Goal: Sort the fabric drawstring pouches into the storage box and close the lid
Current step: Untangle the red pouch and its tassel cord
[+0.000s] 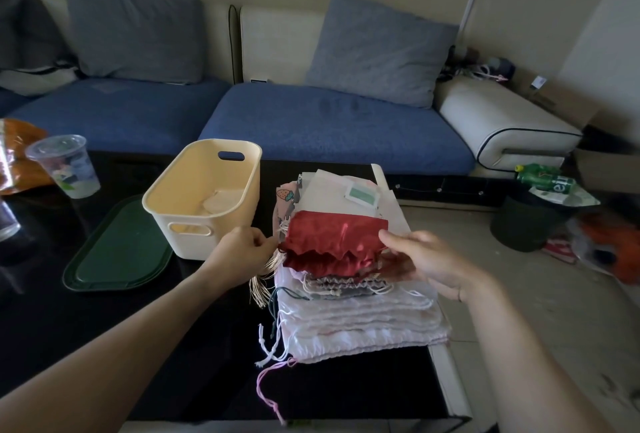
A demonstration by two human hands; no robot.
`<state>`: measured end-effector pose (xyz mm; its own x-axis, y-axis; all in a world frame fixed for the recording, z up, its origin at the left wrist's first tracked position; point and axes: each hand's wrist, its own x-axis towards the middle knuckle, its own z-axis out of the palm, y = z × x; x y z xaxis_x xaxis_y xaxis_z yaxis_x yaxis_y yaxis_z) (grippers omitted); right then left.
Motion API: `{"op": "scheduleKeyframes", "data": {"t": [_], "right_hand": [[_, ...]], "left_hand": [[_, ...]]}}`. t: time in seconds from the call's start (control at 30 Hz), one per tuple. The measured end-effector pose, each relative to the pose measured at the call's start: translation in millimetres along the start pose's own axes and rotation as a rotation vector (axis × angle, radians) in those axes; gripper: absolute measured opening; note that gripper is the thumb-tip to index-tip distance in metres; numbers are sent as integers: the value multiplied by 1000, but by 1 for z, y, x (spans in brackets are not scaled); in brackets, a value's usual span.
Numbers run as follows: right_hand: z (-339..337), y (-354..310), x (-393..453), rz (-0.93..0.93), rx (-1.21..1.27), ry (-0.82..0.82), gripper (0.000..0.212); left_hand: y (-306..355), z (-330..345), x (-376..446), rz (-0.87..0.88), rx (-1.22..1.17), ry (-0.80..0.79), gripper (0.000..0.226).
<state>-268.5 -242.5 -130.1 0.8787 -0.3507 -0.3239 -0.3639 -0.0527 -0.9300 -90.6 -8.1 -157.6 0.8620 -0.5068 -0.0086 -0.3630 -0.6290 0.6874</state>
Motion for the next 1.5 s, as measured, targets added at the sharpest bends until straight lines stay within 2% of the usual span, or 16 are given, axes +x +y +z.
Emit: {"op": "scheduleKeyframes", "data": {"t": [0.07,0.17,0.23,0.3,0.37,0.53,0.63,0.73,0.87,0.93,1.03,1.13,1.33,1.5], "right_hand": [[-1,0,-1,-40,-35,11,48],[-5,2,-2,-103,-32,46,38],[-8,3,-1,-128,-121,138,36],[-10,6,1,-165,-252,251,24],[-13,6,1,-176,-268,305,16],[-15,-3,-5,-103,8,322,19],[-15,-10,-12,-36,256,195,30],[-17,-14,-16,-48,375,123,29],[-16,-12,-10,-117,611,228,26],[-14,-12,-8,-162,623,273,28],[-10,-9,-9,-196,442,337,23],[-9,-5,-7,-174,206,416,17],[-12,1,-7,-182,-351,447,19],[-16,4,-3,-200,-460,482,3]], "left_hand": [[0,0,0,-12,-14,11,45],[0,-1,2,-14,-6,34,44],[-1,-1,2,-10,-6,39,42],[0,-1,2,-11,-1,41,41],[0,0,1,-12,-1,37,41],[0,-1,1,-35,-23,20,46],[2,0,2,-45,-25,26,51],[3,-2,3,-27,-65,88,50],[-3,-2,10,-47,-170,197,37],[-5,1,11,-66,-205,199,24],[-1,5,11,-90,-354,156,15],[7,3,7,-151,-577,190,23],[14,2,5,-188,-741,285,31],[19,3,1,-174,-733,300,28]]}}
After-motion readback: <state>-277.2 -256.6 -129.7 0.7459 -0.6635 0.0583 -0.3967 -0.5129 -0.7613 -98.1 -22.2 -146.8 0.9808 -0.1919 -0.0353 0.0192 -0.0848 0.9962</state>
